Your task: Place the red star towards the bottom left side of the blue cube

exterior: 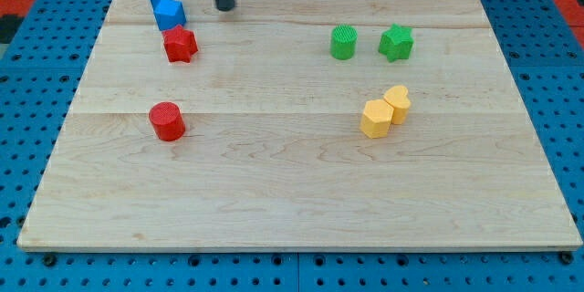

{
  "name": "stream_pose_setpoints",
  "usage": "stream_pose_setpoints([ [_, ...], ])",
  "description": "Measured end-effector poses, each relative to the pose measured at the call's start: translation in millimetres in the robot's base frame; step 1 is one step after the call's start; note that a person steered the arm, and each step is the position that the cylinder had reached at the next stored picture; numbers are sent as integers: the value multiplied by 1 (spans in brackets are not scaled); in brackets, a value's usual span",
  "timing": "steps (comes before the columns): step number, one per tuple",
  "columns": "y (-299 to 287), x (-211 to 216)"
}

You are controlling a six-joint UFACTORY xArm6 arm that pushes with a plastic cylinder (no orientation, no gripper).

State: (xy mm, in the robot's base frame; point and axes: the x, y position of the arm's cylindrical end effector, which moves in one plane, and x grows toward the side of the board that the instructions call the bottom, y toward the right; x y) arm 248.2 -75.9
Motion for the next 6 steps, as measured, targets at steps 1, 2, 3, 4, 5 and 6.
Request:
stream_pose_setpoints([
  [1, -7, 83],
  [2, -74, 92],
  [3, -106, 56],
  [4, -40, 134],
  [5, 2, 227],
  [6, -49, 250],
])
